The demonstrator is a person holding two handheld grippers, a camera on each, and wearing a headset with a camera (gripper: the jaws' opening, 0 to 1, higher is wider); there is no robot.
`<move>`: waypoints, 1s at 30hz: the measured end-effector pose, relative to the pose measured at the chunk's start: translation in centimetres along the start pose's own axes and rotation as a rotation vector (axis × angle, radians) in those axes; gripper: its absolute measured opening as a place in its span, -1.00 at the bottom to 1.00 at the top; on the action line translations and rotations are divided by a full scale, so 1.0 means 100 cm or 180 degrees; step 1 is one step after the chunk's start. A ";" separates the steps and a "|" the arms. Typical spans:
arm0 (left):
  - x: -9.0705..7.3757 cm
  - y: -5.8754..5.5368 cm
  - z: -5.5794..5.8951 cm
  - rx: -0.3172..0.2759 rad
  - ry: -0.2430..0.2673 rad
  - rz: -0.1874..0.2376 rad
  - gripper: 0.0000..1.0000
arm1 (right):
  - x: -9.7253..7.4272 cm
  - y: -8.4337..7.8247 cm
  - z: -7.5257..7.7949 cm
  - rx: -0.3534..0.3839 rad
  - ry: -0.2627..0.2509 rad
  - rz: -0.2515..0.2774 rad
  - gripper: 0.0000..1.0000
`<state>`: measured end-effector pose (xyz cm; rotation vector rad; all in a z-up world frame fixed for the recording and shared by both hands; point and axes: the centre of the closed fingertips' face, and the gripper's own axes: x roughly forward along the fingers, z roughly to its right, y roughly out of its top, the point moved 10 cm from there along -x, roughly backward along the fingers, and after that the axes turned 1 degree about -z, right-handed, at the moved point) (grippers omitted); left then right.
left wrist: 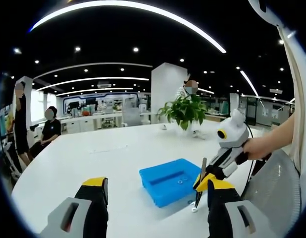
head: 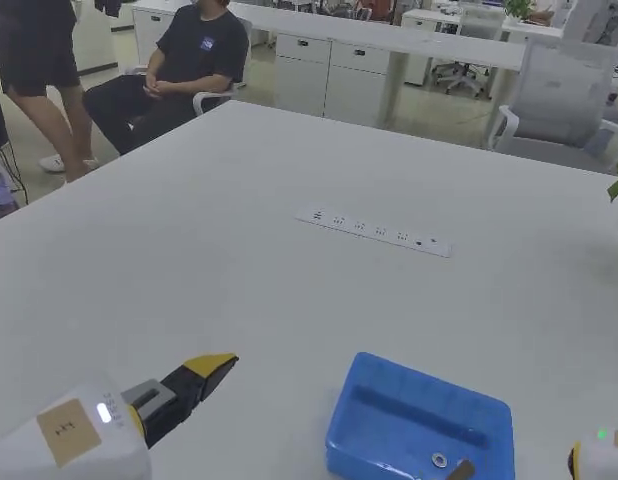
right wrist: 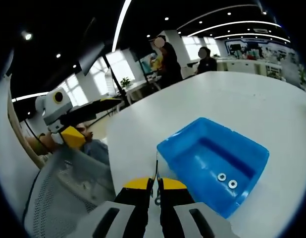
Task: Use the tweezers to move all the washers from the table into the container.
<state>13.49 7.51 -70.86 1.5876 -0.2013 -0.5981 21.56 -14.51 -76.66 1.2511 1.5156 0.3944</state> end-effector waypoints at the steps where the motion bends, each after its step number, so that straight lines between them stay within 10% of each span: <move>1: 0.000 0.000 0.000 0.0004 0.0002 -0.0004 0.67 | 0.000 0.000 0.000 -0.0005 0.0004 -0.0010 -0.93; 15: 0.000 -0.001 0.000 -0.0006 0.0016 0.0002 0.67 | 0.007 -0.006 -0.001 -0.0171 0.0062 -0.0187 -0.92; 30: 0.000 0.000 0.000 0.0005 0.0012 -0.0002 0.67 | 0.019 -0.002 -0.031 -0.1673 0.0206 -0.0686 -0.92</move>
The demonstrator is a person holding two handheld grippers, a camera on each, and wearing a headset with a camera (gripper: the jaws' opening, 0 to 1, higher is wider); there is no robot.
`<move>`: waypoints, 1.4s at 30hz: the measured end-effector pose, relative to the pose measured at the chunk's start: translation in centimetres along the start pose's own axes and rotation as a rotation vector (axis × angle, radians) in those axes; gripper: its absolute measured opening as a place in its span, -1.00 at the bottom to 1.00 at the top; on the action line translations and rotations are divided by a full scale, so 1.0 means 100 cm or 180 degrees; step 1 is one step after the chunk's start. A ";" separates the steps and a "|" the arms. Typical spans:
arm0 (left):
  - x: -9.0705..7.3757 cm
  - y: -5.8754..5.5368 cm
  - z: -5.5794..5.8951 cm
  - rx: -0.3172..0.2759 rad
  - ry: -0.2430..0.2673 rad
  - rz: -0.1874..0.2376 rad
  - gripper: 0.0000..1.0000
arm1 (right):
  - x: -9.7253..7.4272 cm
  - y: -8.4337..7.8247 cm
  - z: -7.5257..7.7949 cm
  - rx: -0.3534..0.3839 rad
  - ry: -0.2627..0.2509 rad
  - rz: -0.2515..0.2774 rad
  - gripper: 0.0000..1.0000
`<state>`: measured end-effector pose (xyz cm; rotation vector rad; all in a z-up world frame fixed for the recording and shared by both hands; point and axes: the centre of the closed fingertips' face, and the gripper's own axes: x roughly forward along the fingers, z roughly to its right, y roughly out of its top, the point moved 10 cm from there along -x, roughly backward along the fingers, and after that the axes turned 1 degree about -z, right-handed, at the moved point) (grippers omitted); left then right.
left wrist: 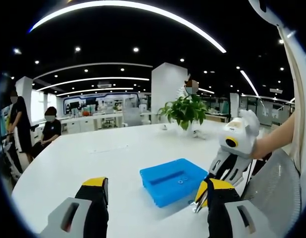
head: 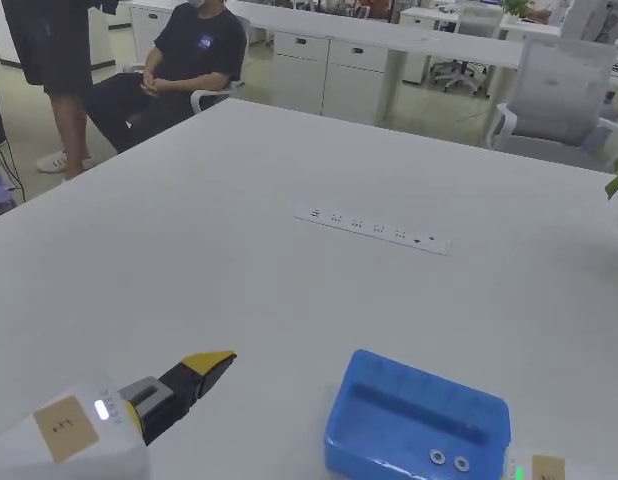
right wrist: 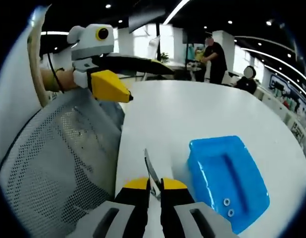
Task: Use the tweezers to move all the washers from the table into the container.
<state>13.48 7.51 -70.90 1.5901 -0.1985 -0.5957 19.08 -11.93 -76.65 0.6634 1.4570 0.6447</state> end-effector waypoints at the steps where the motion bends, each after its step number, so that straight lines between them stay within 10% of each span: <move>1: 0.000 0.000 0.000 -0.0005 0.0002 0.0001 0.67 | 0.000 0.000 -0.001 -0.0045 -0.0009 -0.0019 -0.92; 12: -0.001 0.000 0.000 -0.0004 -0.0006 -0.0002 0.67 | 0.001 -0.005 0.003 -0.0022 -0.0128 0.0046 -0.95; 26: -0.001 0.000 -0.001 -0.0012 0.0024 0.0008 0.67 | -0.016 -0.002 0.026 0.1480 -0.0226 0.0723 -0.95; 42: -0.001 0.000 -0.001 0.0008 0.0042 0.0009 0.66 | -0.048 0.014 0.056 0.1780 -0.0438 0.1204 -0.94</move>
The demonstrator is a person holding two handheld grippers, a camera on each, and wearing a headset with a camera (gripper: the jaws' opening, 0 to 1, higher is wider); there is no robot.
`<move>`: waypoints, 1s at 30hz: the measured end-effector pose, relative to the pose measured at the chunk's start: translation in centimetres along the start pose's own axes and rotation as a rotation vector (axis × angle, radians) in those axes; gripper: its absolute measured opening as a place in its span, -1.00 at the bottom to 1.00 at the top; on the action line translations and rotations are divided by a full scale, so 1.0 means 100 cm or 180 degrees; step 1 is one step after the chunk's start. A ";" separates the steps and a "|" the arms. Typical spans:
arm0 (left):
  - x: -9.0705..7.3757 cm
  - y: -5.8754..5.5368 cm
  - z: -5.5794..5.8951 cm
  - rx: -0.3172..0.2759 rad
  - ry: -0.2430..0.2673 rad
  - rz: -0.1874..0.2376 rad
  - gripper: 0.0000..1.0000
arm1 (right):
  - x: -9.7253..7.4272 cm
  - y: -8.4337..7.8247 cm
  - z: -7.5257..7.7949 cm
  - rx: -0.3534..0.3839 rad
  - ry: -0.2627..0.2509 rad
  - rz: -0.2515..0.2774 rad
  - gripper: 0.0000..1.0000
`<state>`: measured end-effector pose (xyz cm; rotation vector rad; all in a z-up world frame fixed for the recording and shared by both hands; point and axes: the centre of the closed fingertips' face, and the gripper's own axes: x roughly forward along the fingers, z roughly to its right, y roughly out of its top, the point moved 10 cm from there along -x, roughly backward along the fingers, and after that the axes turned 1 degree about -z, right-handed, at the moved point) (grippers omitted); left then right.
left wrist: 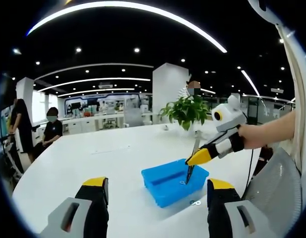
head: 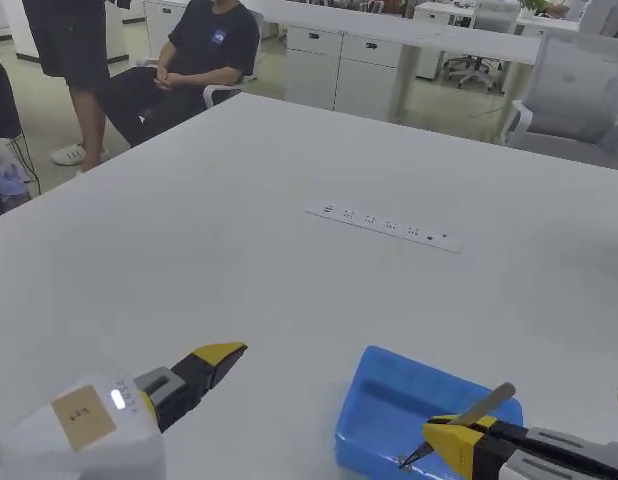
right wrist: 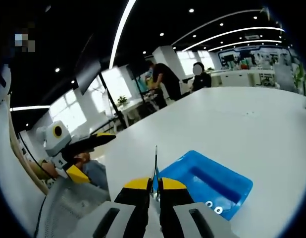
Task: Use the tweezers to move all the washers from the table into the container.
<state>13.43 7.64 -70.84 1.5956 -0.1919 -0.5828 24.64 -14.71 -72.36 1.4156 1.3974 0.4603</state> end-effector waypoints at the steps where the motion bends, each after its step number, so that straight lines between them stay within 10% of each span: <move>1: 0.000 0.000 0.000 -0.0002 0.0001 -0.0003 0.66 | 0.000 0.001 0.001 0.0014 -0.0019 0.0005 -0.94; 30: 0.001 0.000 -0.001 -0.0007 -0.0002 -0.0002 0.65 | 0.023 -0.003 0.049 -0.0047 -0.0463 -0.0375 -0.94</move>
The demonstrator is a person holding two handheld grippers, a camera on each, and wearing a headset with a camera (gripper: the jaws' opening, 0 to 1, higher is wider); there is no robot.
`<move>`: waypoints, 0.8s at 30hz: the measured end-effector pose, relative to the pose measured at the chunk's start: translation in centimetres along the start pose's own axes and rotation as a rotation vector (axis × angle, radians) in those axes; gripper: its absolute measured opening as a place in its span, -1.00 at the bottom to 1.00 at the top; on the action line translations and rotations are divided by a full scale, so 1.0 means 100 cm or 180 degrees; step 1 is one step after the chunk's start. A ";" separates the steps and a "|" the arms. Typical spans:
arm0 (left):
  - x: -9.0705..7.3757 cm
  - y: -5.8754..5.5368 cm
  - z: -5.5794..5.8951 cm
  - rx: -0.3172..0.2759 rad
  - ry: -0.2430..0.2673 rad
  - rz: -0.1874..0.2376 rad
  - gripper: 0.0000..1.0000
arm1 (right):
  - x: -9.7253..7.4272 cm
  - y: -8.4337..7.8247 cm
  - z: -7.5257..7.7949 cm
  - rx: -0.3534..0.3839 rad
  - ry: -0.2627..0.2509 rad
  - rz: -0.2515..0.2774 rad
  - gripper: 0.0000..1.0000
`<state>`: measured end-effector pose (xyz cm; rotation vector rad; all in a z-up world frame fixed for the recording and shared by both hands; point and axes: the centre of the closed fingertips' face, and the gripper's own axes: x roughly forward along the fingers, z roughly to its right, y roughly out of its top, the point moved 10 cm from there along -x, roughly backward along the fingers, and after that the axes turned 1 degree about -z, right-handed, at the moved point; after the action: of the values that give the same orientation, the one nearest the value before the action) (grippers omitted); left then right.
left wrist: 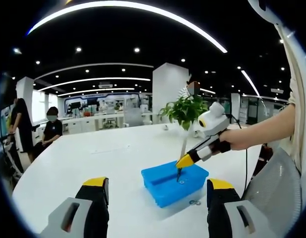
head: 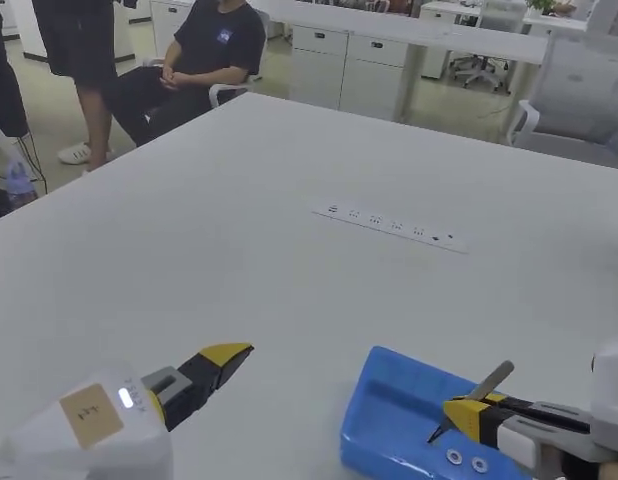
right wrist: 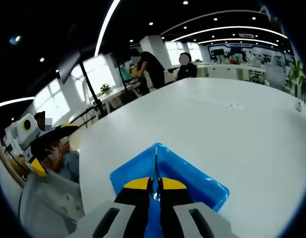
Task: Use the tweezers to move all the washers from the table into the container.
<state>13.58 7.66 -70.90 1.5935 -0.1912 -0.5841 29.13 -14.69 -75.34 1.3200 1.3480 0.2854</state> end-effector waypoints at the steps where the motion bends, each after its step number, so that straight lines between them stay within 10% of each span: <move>1: 0.000 0.000 0.000 -0.0005 -0.0001 0.0007 0.65 | 0.001 0.000 0.002 0.0010 -0.0002 -0.0007 -0.94; 24: -0.001 0.000 -0.001 0.0003 0.0001 -0.0012 0.64 | 0.015 -0.006 0.011 -0.0189 -0.0069 -0.0244 -0.94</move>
<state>13.54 7.74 -70.90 1.5950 -0.1882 -0.5867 30.20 -14.29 -76.97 1.2161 1.3586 0.2560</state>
